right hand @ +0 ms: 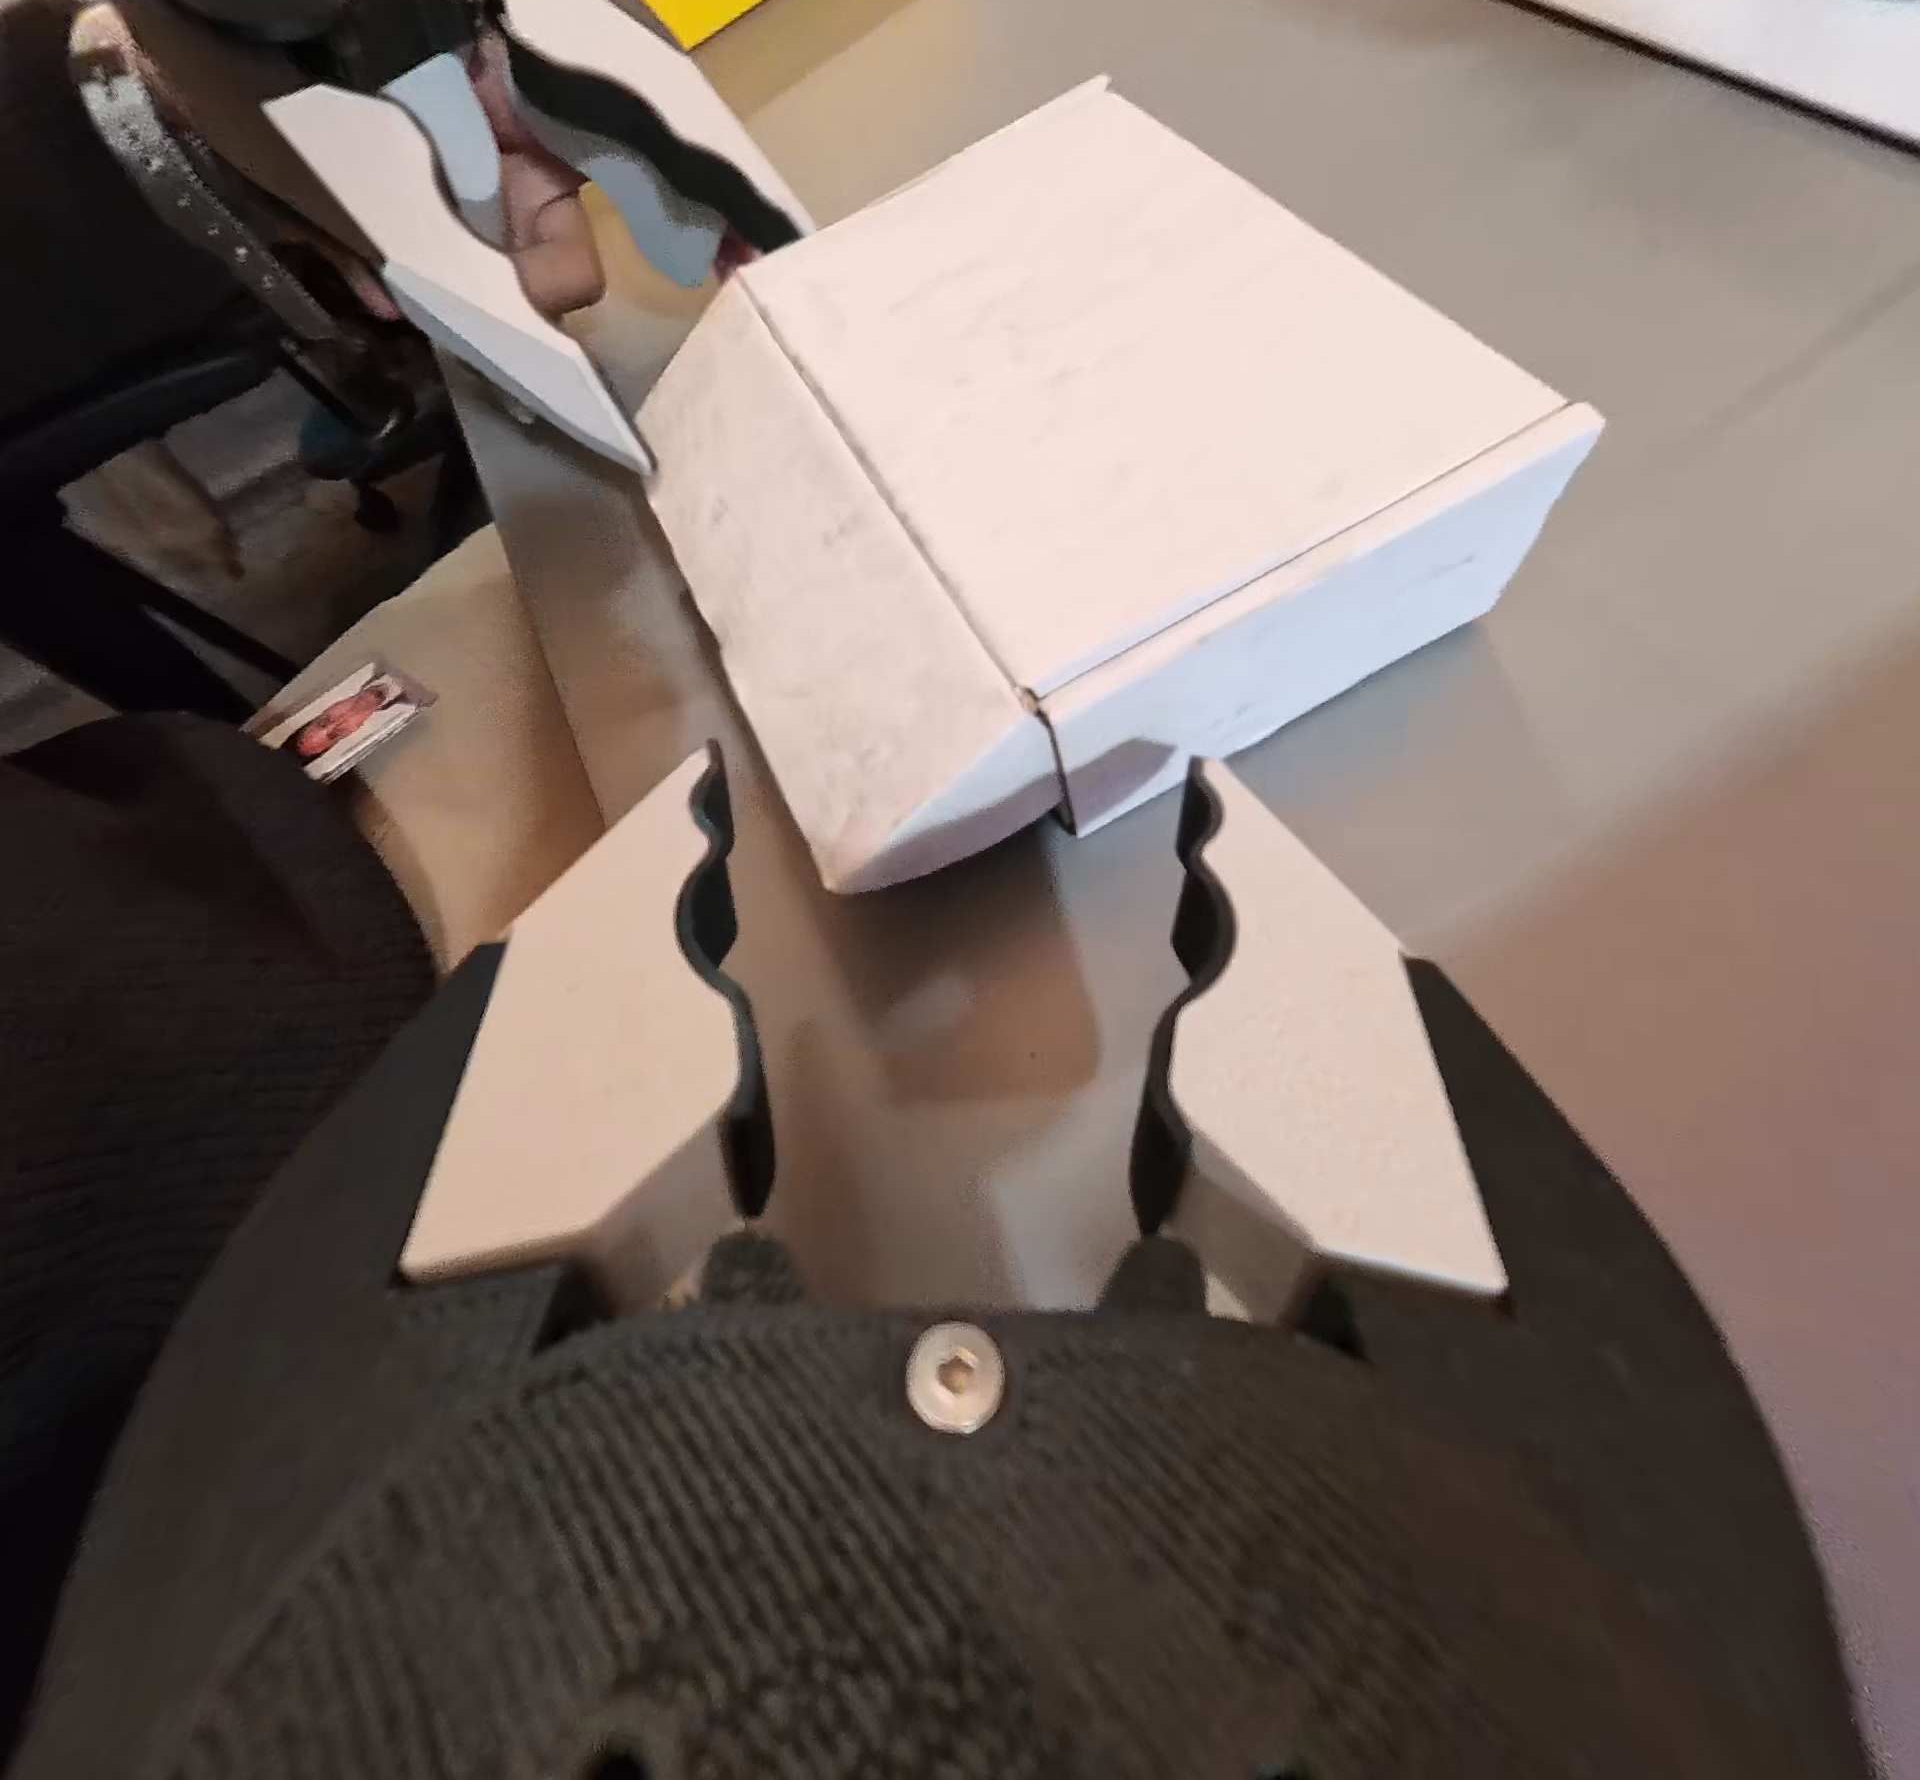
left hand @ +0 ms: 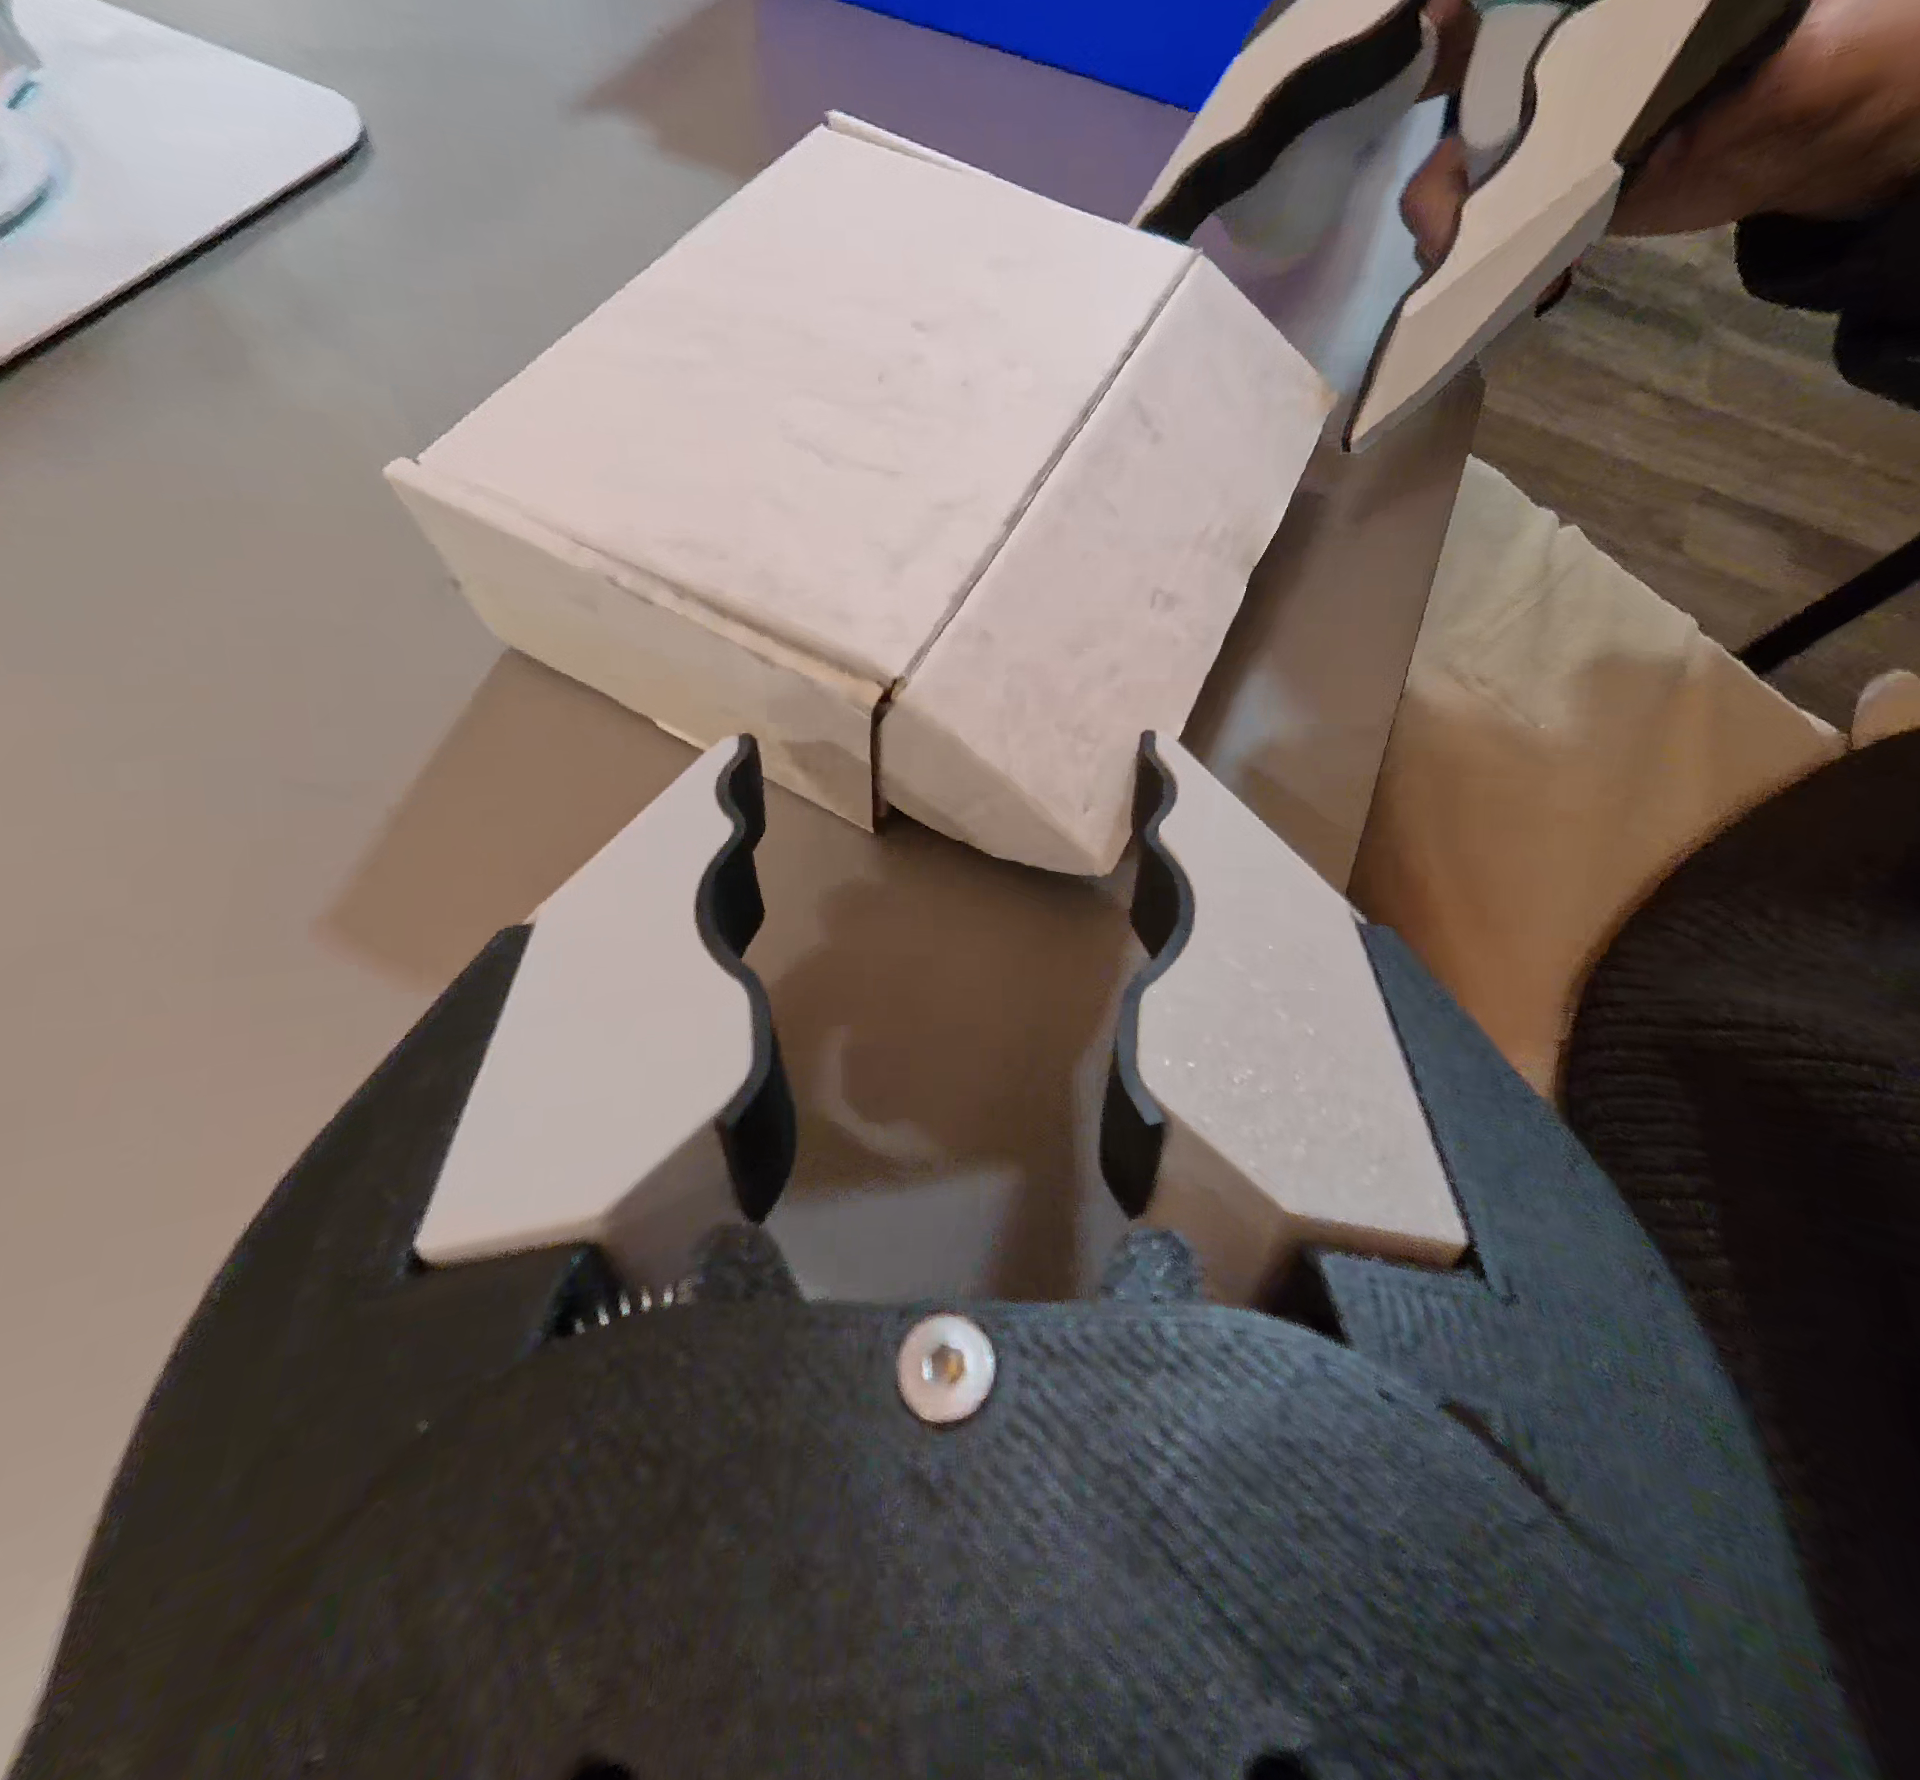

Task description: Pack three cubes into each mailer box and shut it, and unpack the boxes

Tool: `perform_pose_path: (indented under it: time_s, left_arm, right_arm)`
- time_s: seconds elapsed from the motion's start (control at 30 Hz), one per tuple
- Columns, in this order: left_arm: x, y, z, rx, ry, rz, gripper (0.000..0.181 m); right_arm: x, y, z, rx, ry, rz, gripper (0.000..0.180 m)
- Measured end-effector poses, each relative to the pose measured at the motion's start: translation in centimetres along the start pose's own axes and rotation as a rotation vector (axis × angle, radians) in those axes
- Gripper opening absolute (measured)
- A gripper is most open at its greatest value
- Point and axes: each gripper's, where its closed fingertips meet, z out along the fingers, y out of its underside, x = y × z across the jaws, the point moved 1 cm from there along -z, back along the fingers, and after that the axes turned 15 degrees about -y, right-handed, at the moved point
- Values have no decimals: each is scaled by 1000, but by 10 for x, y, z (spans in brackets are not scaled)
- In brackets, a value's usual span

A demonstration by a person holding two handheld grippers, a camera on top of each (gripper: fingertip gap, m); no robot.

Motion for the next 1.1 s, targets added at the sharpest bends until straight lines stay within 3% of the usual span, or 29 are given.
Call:
perform_pose_path:
  time_s: [0.23,0.43,0.6,0.93,1.1]
  left_arm:
    - [-1,4,9,-53,51,26,71]
    - [-9,6,13,-58,-19,67,58]
    - [-6,8,10,-54,-15,113,55]
    - [-12,9,10,-53,13,140,45]
    - [-4,14,3,-65,28,203,45]
  right_arm:
    - [9,3,5,-55,-31,-13,70]
    - [17,4,4,-77,6,-26,52]
    - [14,4,4,-83,-9,-43,56]
    - [20,4,4,-129,-16,-69,45]
    - [15,6,3,-149,-34,-87,51]
